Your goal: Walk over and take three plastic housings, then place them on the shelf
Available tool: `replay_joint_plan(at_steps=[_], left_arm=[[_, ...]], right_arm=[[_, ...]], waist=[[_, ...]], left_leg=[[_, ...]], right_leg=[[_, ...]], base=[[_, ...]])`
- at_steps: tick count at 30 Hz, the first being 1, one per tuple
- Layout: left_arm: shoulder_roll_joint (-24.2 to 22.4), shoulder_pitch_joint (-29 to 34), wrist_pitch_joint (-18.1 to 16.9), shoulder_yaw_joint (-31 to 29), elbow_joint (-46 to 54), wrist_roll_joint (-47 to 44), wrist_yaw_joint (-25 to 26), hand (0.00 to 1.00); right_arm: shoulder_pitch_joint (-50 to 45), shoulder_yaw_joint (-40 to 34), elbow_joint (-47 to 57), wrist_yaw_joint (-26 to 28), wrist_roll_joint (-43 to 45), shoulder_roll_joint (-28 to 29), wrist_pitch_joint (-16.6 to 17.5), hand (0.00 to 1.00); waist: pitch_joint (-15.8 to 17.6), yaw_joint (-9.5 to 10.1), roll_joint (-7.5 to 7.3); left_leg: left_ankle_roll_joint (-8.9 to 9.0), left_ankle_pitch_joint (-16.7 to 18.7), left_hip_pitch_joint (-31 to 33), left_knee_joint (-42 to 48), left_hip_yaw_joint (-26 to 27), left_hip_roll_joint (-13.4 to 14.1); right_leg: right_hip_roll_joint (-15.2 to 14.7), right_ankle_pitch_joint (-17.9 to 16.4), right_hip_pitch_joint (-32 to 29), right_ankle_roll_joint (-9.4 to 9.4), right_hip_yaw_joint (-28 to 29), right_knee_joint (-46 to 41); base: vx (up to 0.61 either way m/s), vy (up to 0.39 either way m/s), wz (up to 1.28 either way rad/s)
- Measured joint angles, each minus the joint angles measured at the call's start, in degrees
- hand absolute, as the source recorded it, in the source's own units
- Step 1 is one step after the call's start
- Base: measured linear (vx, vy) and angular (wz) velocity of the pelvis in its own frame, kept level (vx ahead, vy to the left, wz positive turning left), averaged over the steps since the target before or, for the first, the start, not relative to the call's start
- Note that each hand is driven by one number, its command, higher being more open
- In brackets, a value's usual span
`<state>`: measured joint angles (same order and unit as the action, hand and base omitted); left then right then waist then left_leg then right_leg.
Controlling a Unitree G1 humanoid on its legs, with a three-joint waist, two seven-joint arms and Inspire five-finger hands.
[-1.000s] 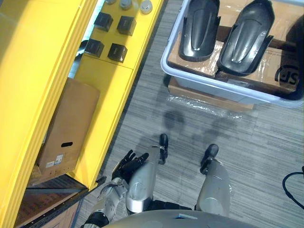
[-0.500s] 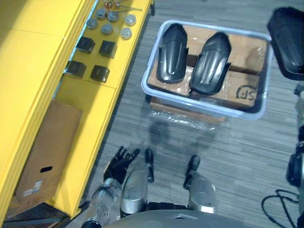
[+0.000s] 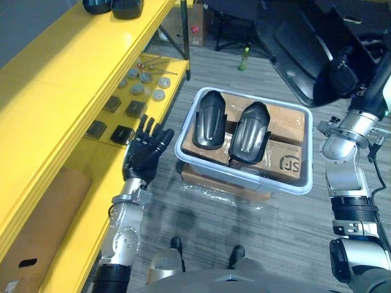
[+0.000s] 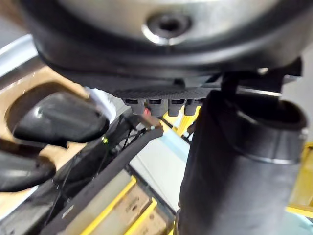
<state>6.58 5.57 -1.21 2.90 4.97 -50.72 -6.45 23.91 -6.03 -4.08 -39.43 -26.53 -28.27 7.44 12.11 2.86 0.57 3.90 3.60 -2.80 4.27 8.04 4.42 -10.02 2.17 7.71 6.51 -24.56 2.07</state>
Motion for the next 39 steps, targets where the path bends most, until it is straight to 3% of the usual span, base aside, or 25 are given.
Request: replay_joint_plan(at_steps=[4, 7, 14, 21, 25, 33, 34, 39], left_arm=[[0.0, -2.4, 3.9, 6.1, -0.2, -6.1, 0.0, 1.0], [-0.2, -4.2, 4.0, 7.6, -0.7, -10.0, 0.0, 1.0], [0.0, -6.2, 3.9, 8.5, -5.8, -19.4, -3.5, 1.0], [0.1, -8.2, 2.2, 10.7, -5.3, -21.3, -9.2, 1.0], [0.0, -8.5, 1.9, 10.8, -5.0, -23.0, -9.2, 1.0], [0.0, -8.5, 1.4, 10.9, -4.8, -25.3, -9.4, 1.0], [0.0, -8.5, 1.3, 11.2, -4.7, -25.1, -9.1, 0.0], [0.0, -8.5, 0.0, 12.3, -2.2, -22.8, -3.9, 0.0]], right_arm=[[0.0, 6.3, 3.3, 0.2, -4.1, 2.3, 6.2, 0.0], [-0.4, 10.2, 3.3, 1.6, -4.8, 4.4, 8.8, 0.0], [-2.1, 15.1, 3.2, 4.1, -4.7, 6.9, 9.8, 0.0], [-5.4, 19.5, -0.9, 4.5, -5.3, 9.5, 11.4, 0.0], [-5.7, 20.3, -1.8, 5.3, -6.4, 10.6, 13.2, 0.0], [-6.7, 23.0, -1.9, 6.3, -6.1, 11.4, 13.3, 0.0], [-7.3, 23.5, -1.9, 6.2, -5.7, 11.8, 13.3, 0.0], [-7.9, 24.8, -2.0, 5.3, -3.7, 12.9, 13.3, 0.0]], waist=[[-1.8, -0.07, -0.64], [-2.4, -0.33, -1.35], [-3.8, -0.31, -1.79], [-5.5, -1.11, -2.67], [-6.3, -1.65, -2.74], [-7.7, -1.55, -2.9], [-8.1, -1.55, -2.98], [-8.4, -1.53, -3.38]], left_leg=[[0.05, 0.0, -1.6, -1.2, 1.2, 0.1], [0.1, -0.1, -1.7, -1.6, 1.4, 0.0], [-0.48, -1.3, -1.6, -2.7, 1.7, -1.2], [-1.04, -2.5, -1.5, -3.9, 1.7, -2.1], [-1.14, -2.9, -1.6, -4.5, 1.7, -2.2], [-1.21, -3.1, -1.6, -4.7, 1.5, -2.3], [-1.21, -3.1, -1.6, -4.7, 1.4, -2.4], [-1.32, -3.2, -1.7, -4.8, 1.4, -2.6]], right_leg=[[0.1, 0.0, 0.4, 0.01, 1.1, 0.1], [0.1, 0.2, 0.3, 0.19, 1.2, 0.3], [-0.4, 1.5, 0.0, 0.27, 1.2, 1.2], [-1.2, 2.0, -0.5, 0.22, 1.1, 1.2], [-1.2, 2.0, -0.7, 0.19, 1.1, 1.2], [-1.3, 2.1, -0.6, 0.03, 0.7, 1.2], [-1.3, 2.1, -0.6, 0.03, 0.6, 1.2], [-1.6, 2.1, -0.6, 0.03, 0.6, 1.2]], base=[[-0.02, 0.017, -0.13], [-0.06, 0.013, -0.06], [-0.08, 0.017, -0.01], [-0.04, 0.031, 0.02], [-0.02, 0.006, -0.01], [0.0, 0.001, 0.0], [0.0, 0.0, 0.0], [0.0, 0.0, 0.0]])
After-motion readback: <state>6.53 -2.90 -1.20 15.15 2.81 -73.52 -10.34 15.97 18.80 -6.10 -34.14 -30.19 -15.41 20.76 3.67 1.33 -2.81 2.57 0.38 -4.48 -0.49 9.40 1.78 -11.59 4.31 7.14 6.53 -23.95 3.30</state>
